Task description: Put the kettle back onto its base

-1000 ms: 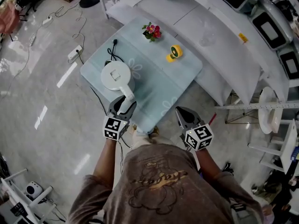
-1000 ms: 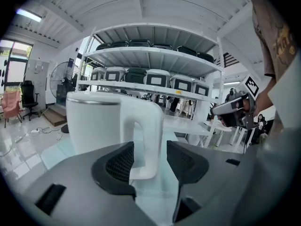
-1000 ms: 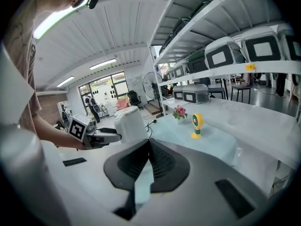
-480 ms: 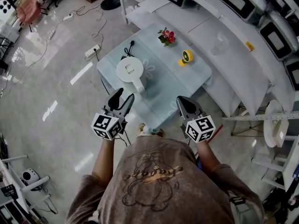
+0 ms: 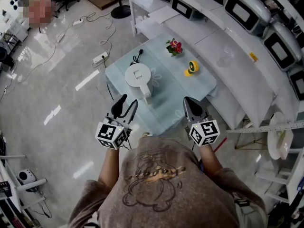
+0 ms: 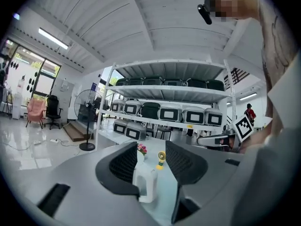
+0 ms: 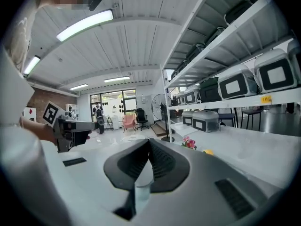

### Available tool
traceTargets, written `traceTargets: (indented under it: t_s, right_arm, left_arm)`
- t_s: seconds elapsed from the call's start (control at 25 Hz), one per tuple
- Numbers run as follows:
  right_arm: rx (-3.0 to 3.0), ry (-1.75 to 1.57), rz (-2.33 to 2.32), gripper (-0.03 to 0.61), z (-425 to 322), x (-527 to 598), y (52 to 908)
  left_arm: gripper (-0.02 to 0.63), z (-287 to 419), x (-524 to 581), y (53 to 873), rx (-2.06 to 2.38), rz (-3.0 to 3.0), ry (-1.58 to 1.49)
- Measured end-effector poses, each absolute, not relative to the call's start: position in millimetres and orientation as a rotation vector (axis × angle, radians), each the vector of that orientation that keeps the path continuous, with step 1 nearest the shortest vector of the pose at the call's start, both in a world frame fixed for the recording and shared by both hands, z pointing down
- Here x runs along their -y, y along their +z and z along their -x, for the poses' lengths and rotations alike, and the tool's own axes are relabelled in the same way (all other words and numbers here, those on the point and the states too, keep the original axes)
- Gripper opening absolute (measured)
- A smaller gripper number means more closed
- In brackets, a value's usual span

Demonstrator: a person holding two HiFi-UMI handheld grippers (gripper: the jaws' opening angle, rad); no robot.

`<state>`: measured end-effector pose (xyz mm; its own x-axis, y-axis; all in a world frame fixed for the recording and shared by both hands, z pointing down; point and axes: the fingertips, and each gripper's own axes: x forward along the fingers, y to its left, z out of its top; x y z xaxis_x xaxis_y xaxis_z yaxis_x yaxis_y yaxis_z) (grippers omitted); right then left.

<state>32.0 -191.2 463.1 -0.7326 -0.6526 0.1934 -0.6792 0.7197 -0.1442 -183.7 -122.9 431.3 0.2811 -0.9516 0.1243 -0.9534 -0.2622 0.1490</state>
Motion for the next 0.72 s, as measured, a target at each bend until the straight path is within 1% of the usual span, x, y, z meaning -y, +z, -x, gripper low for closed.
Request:
traceTargets:
  t_s: [0.12,0.16,0.24,0.44,0.72]
  right_arm:
    - [2.793,0.293,-1.094,0.000,-31,192,463]
    - [2.792,0.288,-1.097,0.000,-31,192,463]
    - [2.789,0.285,-1.096,0.000,-29,191,466]
    - [2.773,0.304,-1.081,0.000,-26,187,477]
    - [2.765,0.347,-1.049,-0.002,-23,183,489]
  left_arm:
    - [0.141,190,119,441,1.826,-2.336,0.050]
    - [0.090,193,118,443,1.844,-2.329,0.055]
    - [0.053,197,115,449,1.869,-2.308,0.059]
    - [0.021,199,112,464,1.871,-2.253,0.064]
    - [0.020,200,113,466,1.871,-2.220,0.011]
